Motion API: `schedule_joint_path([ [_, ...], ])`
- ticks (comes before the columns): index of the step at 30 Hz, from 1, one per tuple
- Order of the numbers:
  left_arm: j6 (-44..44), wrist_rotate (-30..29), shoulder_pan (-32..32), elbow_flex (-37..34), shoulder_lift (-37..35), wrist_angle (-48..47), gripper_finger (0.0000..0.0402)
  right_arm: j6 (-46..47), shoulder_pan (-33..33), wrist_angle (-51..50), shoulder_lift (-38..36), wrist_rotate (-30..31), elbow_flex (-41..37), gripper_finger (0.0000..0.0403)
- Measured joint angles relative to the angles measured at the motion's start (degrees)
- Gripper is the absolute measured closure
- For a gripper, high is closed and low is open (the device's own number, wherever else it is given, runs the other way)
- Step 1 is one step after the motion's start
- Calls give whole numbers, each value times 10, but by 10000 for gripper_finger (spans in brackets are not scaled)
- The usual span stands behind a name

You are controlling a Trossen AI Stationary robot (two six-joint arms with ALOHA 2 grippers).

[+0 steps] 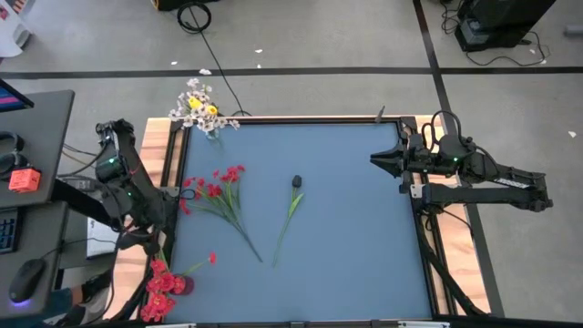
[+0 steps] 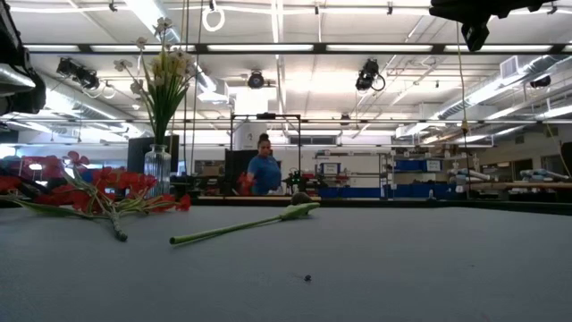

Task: Sort flowers into vase by color
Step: Put the red flowers into the red vase

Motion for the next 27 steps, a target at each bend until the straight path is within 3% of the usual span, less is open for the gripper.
schedule_joint_path([
  [14, -269, -217, 43, 0, -16, -217, 215, 0, 0, 0, 0, 0, 0, 330],
  [22, -416, -379, 71, -5, -18, -237, 216, 0, 0, 0, 0, 0, 0, 330],
  [27, -475, -412, 103, -42, 0, -236, 216, 0, 0, 0, 0, 0, 0, 330],
])
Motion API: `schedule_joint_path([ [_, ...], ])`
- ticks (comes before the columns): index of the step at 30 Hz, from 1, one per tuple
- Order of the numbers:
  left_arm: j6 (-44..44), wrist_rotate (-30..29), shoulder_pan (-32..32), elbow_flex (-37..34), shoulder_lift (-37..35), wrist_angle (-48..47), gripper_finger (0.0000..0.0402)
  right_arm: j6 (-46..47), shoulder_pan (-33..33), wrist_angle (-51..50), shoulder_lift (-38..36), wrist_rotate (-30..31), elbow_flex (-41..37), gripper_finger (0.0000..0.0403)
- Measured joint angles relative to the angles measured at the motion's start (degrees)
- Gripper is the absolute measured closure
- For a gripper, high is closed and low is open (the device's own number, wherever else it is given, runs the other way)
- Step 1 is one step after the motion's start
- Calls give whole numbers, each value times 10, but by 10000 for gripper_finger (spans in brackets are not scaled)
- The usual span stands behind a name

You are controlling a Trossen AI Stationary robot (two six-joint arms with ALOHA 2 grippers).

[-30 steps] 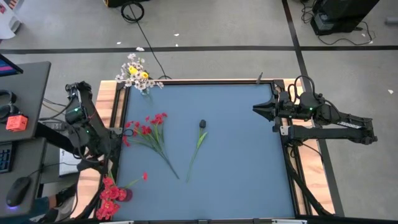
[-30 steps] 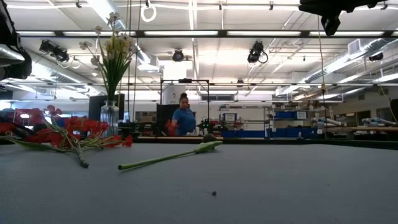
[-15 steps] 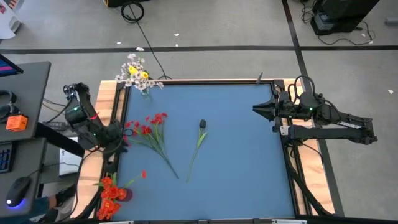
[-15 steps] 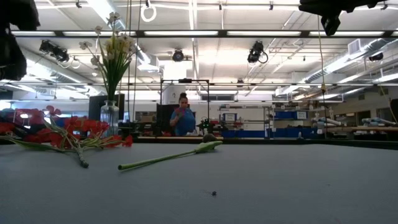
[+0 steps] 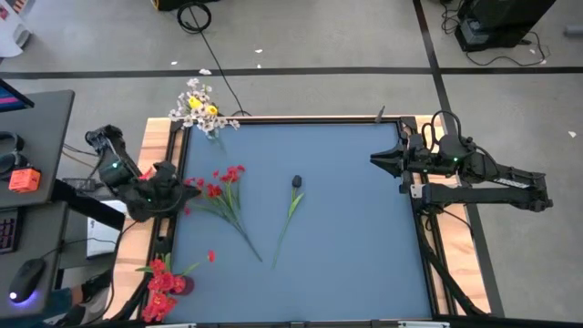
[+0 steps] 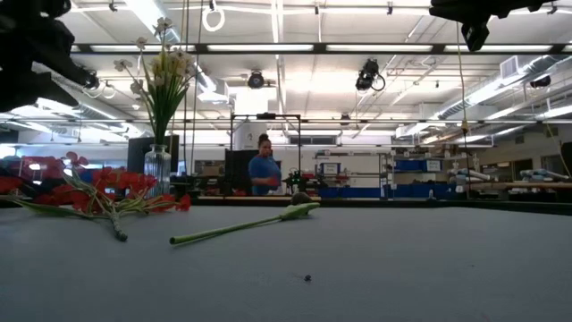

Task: Sort flowers into vase by color
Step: Put the red flowers into the red vase

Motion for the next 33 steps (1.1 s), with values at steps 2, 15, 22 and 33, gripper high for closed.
schedule_joint_path([
  [2, -3, -1, 13, -7, 14, 5, 216, 0, 0, 0, 0, 0, 0, 330],
  [15, 4, 17, 119, -7, 205, 171, 216, 0, 0, 0, 0, 0, 0, 330],
  [22, 11, 96, 230, -7, 350, 342, 216, 0, 0, 0, 0, 0, 0, 330],
  [33, -125, 275, 280, -7, 505, 476, 216, 0, 0, 0, 0, 0, 0, 330],
])
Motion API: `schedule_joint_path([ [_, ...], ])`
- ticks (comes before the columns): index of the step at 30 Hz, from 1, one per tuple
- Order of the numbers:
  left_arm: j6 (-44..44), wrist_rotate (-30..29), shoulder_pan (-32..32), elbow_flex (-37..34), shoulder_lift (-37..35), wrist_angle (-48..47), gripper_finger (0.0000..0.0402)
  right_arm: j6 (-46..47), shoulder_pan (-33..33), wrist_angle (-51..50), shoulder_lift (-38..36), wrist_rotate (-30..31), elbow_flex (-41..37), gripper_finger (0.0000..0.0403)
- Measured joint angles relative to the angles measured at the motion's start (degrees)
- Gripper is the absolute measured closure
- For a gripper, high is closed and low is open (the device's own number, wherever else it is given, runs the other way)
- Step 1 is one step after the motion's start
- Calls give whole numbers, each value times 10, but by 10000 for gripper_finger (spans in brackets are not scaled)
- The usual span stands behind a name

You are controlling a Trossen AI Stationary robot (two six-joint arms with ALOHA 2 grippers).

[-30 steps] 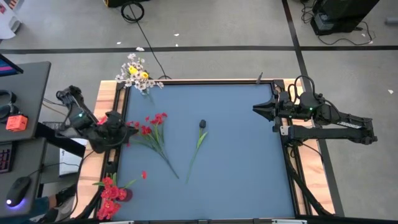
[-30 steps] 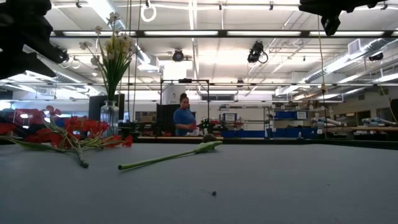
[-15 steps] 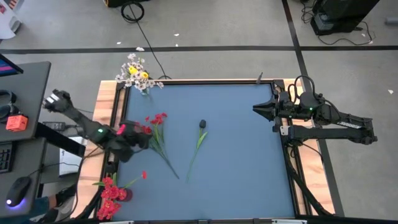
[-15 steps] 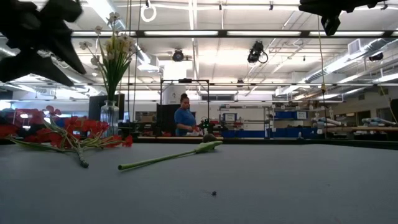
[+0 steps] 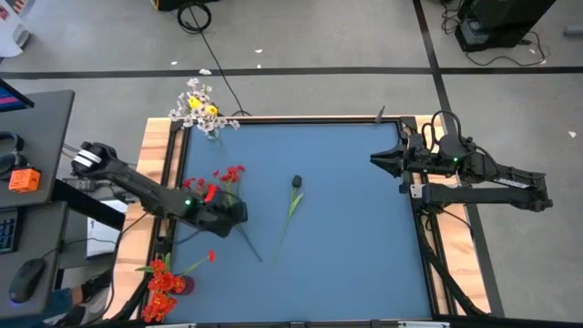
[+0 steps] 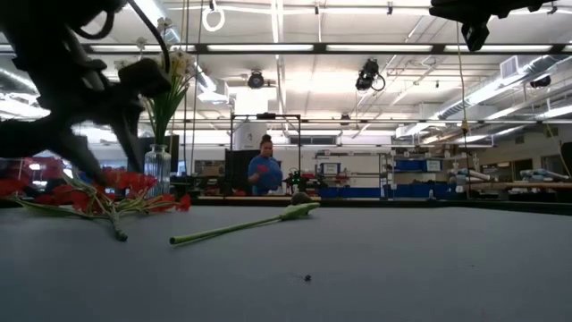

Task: Sort flowers into vase by color
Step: Put the red flowers into the red vase

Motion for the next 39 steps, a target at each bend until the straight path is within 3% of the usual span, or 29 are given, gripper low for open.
schedule_joint_path([
  [5, -41, 85, -12, 20, 45, 12, 216, 0, 0, 0, 0, 0, 0, 330],
  [17, -62, 99, 38, 27, 51, -36, 216, 0, 0, 0, 0, 0, 0, 330],
  [26, -60, 132, 59, 29, 116, -28, 221, 0, 0, 0, 0, 0, 0, 330],
  [31, -60, 141, 58, 30, 128, -20, 254, 0, 0, 0, 0, 0, 0, 330],
  [39, -50, 155, 56, 54, 130, -21, 352, 0, 0, 0, 0, 0, 0, 330],
])
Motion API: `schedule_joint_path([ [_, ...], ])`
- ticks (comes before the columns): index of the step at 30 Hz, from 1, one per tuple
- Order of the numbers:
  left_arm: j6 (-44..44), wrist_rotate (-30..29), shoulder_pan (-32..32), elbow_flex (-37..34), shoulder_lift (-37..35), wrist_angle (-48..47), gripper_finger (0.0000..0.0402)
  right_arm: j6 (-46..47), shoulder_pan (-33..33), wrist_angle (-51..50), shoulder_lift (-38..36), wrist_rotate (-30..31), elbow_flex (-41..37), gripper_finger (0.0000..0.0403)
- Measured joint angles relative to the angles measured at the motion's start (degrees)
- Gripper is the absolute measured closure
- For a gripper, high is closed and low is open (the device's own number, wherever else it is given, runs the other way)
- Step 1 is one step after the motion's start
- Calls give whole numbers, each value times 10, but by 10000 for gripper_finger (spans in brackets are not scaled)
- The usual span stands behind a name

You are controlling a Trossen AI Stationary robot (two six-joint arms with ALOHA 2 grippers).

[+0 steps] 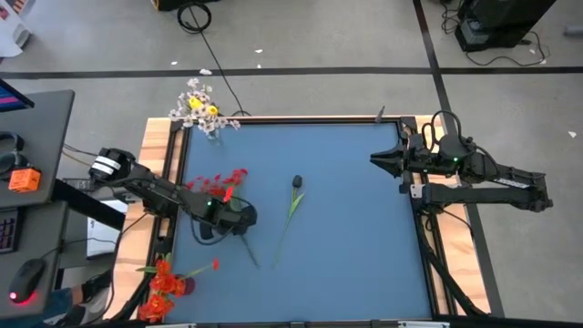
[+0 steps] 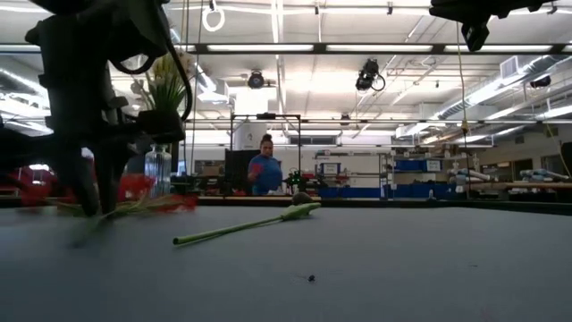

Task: Sort flowers into vase by color
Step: Put the red flowers into the red vase

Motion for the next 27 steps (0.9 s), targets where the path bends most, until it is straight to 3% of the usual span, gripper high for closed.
schedule_joint_path([
  [5, 37, 3, -1, 2, -1, 6, 394, 0, 0, 0, 0, 0, 0, 330],
  [18, 69, 1, -26, 2, -16, 64, 396, 0, 0, 0, 0, 0, 0, 330],
  [27, 70, -57, -54, 2, -81, 24, 397, 0, 0, 0, 0, 0, 0, 330],
])
